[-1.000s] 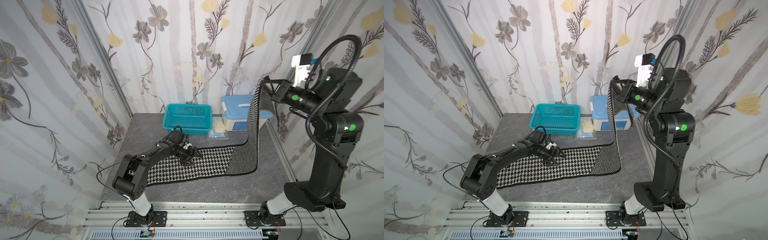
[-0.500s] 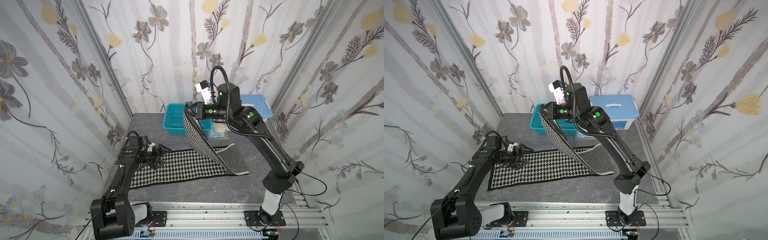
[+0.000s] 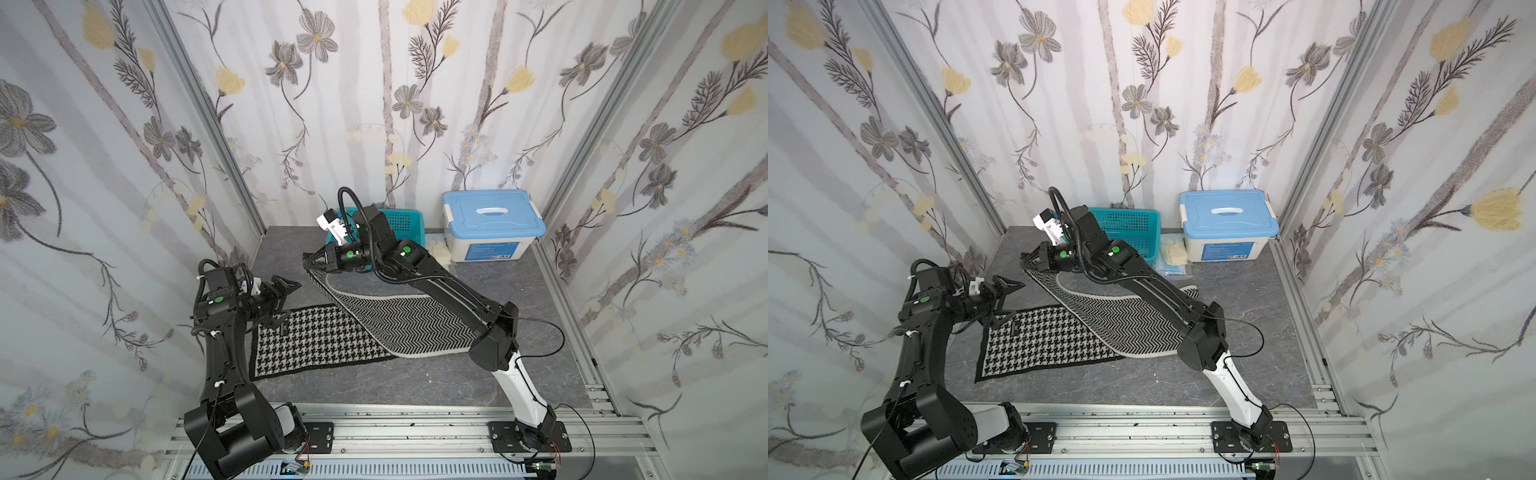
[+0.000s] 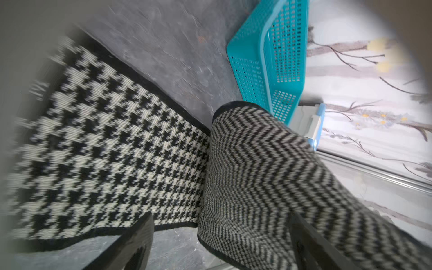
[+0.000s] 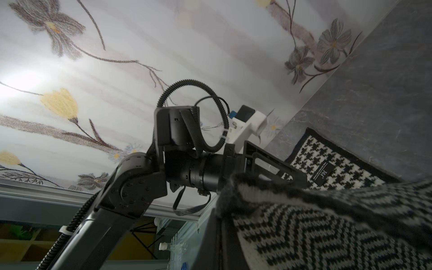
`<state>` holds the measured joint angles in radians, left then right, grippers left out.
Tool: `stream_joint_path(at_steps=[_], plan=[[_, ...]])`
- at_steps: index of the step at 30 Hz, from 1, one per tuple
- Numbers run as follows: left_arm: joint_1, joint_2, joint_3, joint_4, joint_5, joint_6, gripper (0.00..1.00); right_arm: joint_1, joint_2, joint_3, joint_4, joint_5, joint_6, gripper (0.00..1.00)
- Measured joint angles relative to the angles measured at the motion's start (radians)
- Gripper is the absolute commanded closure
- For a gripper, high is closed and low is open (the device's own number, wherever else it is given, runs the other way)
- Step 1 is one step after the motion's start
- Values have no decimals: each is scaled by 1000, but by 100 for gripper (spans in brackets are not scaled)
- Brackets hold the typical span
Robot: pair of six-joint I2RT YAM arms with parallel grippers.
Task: Roll up the scarf and place it into the basket
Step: Fold the scarf at the center of the board.
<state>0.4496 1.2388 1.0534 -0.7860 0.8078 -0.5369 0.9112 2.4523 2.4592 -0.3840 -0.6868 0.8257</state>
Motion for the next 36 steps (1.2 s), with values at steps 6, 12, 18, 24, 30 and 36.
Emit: stream_joint_path(at_steps=[6,12,18,24,30,36], plan=[[92,2,8,-55,-87,15,9,5,109,49,100,-46,77,100],[142,22,77,-97,-154,35,9,51,185,71,212,-69,146,100],[161,47,117,-124,-209,51,9,82,256,71,251,-79,204,100],[182,64,158,-163,-262,66,9,104,300,69,264,-91,231,61],[188,101,233,-182,-290,85,8,102,293,2,248,-98,211,33],[191,115,224,-175,-280,87,6,64,251,-60,190,-95,167,27]])
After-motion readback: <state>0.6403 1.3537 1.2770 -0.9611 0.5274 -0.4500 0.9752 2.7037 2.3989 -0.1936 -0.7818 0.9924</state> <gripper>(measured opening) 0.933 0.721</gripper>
